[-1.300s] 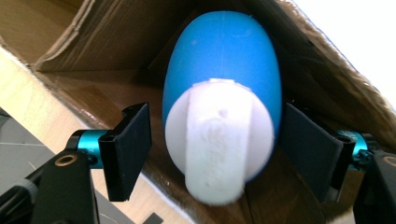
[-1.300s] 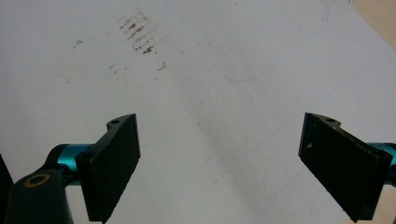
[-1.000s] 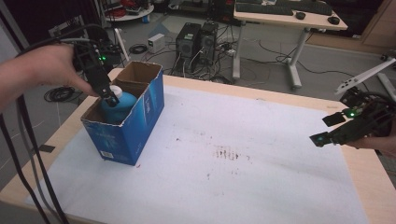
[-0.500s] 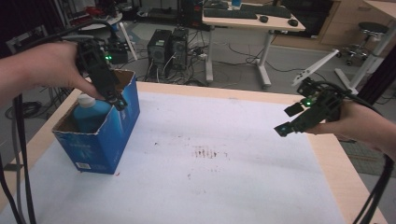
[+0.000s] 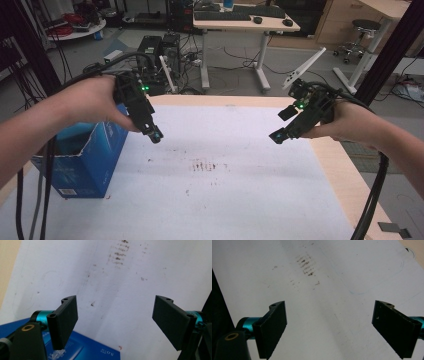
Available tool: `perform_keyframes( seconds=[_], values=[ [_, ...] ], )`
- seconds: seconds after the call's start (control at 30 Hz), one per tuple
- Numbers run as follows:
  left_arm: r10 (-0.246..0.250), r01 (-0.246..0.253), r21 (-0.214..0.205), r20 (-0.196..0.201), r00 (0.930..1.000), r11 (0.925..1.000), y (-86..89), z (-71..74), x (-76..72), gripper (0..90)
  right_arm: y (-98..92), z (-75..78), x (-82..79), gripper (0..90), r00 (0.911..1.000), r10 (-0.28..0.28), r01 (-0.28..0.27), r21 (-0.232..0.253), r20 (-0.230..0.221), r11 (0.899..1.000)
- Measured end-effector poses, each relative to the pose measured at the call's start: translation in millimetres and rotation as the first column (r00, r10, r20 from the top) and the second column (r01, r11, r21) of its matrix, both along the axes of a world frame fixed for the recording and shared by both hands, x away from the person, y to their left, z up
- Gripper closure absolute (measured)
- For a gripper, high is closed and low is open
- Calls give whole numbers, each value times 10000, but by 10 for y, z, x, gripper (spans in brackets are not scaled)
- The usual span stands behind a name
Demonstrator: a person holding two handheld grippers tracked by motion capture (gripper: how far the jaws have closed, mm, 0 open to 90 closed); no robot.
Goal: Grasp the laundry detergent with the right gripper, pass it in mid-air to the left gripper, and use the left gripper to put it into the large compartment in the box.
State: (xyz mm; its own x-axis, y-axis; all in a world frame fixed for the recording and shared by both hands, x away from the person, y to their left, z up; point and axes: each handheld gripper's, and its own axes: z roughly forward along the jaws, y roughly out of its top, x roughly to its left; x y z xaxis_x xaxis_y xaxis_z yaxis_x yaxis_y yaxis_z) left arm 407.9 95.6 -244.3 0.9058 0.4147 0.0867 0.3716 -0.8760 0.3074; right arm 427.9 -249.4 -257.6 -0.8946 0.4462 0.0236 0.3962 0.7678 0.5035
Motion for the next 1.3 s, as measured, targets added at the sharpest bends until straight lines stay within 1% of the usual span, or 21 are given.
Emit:
perform_keyframes(
  seconds=[0.1, 0.13, 0.27, 0.5, 0.6, 0.73, 0.83, 1.03, 1.17, 1.3],
  values=[
    [33, -33, 34, 82, 10000, 10000, -50, -36, 8, 207, 0, -1, 1, 122, 10000, -40, 40, -55, -14, 10000],
    [50, -50, 67, 86, 10000, 10000, -91, -75, 14, 207, 2, -6, 6, 122, 10000, 9, -8, -39, 17, 10000],
    [18, -18, 1, -9, 10000, 10000, -158, -148, 0, 207, 16, -13, 17, 122, 9999, 108, -108, -30, -26, 9999],
    [-19, 19, 41, -62, 10000, 10000, -208, -225, -12, 208, 17, -16, 27, 122, 9999, 133, -133, -25, -26, 9999],
    [-49, 51, 189, -88, 9999, 9998, -220, -248, -13, 207, 18, -24, 33, 122, 9998, 186, -186, -27, -31, 9998],
    [-51, 52, 150, -116, 9999, 9999, -225, -257, -10, 207, 18, -24, 34, 122, 9998, 204, -204, -28, -56, 9998],
    [-124, 128, 286, -157, 9998, 9995, -219, -262, 0, 207, 25, -32, 31, 122, 9997, 238, -238, -87, -78, 9997],
    [-61, 63, 204, -101, 9999, 9998, -193, -251, 1, 207, 33, -35, 36, 122, 9997, 247, -248, -57, -84, 9997],
    [-53, 56, 272, -117, 9999, 9996, -178, -241, -5, 208, 45, -40, 35, 122, 9996, 284, -285, -140, -83, 9995],
    [-30, 33, 240, -125, 9999, 9997, -175, -246, -10, 208, 49, -43, 37, 122, 9995, 304, -306, -162, -83, 9994]
  ],
)
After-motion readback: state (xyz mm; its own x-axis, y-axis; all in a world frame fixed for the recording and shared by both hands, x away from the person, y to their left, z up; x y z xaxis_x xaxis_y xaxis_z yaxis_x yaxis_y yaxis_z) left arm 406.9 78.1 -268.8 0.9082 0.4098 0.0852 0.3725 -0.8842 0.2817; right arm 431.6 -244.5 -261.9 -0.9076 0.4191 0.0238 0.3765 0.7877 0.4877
